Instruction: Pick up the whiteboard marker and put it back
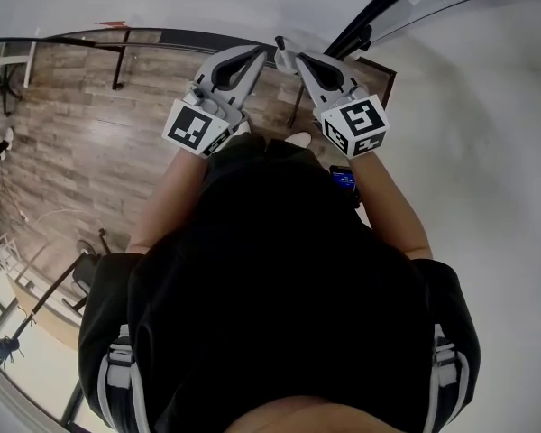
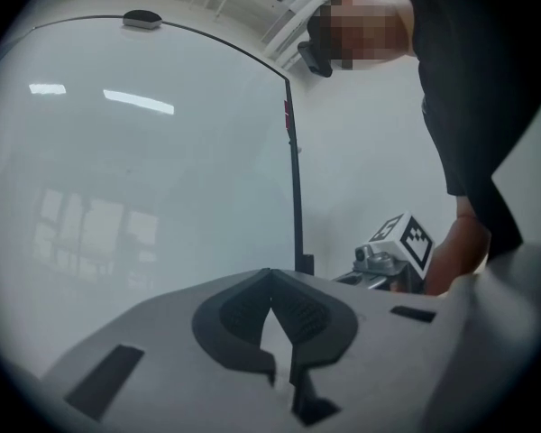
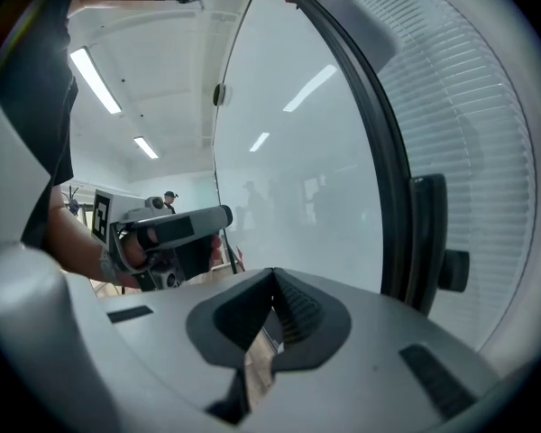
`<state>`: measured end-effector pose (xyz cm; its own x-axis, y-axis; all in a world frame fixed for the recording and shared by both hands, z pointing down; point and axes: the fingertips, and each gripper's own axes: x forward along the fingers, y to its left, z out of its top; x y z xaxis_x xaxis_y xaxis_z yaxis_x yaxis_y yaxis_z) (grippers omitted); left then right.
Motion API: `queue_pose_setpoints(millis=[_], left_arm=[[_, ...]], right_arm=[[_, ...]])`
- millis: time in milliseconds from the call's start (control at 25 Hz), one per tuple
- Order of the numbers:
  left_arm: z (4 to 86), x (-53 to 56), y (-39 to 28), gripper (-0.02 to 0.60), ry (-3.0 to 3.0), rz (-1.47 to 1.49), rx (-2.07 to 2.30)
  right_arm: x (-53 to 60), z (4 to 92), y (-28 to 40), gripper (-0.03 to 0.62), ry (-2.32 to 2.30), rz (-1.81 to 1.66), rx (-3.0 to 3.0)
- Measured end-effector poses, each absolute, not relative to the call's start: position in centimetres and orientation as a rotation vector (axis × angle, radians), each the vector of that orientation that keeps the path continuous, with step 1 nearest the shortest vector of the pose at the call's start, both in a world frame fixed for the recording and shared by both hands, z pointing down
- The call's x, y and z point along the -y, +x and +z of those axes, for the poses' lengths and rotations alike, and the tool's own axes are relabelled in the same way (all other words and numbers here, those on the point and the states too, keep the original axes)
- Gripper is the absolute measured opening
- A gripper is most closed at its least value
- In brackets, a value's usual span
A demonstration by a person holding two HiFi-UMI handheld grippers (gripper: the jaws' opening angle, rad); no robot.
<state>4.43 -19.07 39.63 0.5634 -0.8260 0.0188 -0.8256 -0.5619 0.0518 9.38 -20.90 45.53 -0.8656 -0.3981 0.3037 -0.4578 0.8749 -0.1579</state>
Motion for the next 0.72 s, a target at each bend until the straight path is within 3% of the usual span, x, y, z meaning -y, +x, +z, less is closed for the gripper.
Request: queue_pose_setpoints(millis=[720], left_arm=[[42.5, 20.7, 3.1, 0.005, 2.800, -0.036, 1.268]], right_arm=[[22.7, 53.6, 7.0, -0.003, 0.788, 0.413, 2.595]])
